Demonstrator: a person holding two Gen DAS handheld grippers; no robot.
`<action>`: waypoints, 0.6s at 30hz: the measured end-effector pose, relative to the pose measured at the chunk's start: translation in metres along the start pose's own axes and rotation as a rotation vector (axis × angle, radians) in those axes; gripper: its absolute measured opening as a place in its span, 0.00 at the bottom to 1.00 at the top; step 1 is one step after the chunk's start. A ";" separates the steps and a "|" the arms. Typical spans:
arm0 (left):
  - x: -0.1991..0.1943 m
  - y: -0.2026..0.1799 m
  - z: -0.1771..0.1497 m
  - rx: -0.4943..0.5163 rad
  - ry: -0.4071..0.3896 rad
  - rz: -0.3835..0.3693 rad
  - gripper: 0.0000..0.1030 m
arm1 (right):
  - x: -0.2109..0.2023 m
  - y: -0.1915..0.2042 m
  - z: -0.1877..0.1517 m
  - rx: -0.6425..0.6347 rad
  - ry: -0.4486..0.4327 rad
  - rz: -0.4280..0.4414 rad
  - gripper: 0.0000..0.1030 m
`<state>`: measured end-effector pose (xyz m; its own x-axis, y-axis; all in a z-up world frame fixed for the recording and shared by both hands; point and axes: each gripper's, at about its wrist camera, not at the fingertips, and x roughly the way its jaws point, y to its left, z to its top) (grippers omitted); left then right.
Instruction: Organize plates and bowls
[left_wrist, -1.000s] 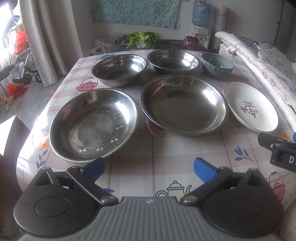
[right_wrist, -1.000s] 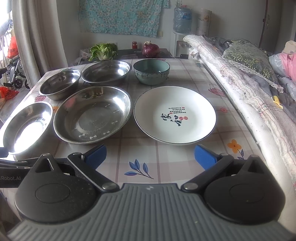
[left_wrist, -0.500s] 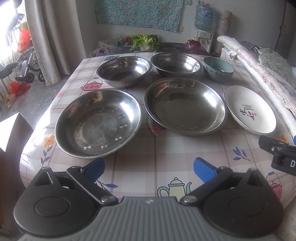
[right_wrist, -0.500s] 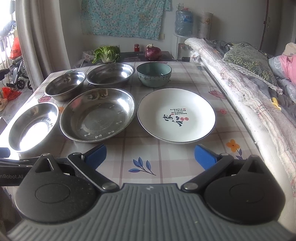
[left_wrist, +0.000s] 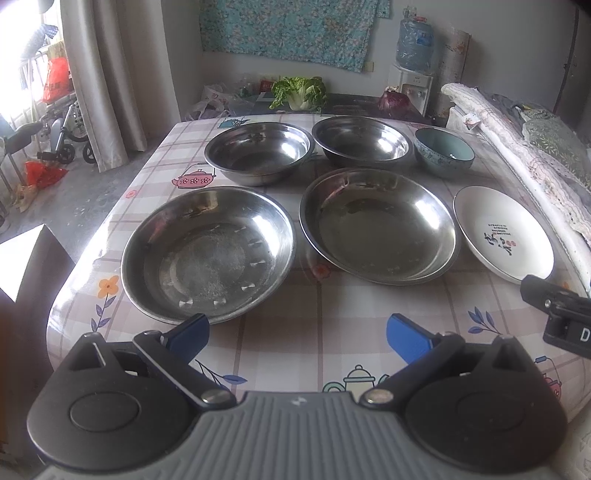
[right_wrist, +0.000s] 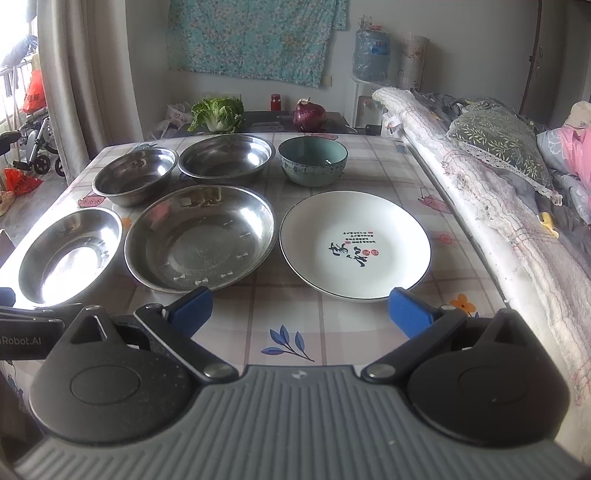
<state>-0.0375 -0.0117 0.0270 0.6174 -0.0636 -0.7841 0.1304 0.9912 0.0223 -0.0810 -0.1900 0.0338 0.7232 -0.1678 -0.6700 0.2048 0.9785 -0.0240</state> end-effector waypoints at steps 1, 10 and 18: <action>0.000 0.000 0.000 0.000 0.000 0.001 1.00 | 0.000 0.000 0.000 0.000 0.001 -0.001 0.99; 0.001 0.000 0.001 0.001 0.000 0.005 1.00 | 0.001 -0.001 0.001 0.002 0.006 -0.001 0.99; 0.003 0.003 0.001 0.001 0.005 0.005 1.00 | 0.003 -0.001 0.001 0.000 0.012 -0.004 0.99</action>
<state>-0.0347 -0.0093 0.0253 0.6144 -0.0577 -0.7869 0.1278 0.9914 0.0271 -0.0786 -0.1916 0.0329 0.7145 -0.1698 -0.6787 0.2070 0.9780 -0.0268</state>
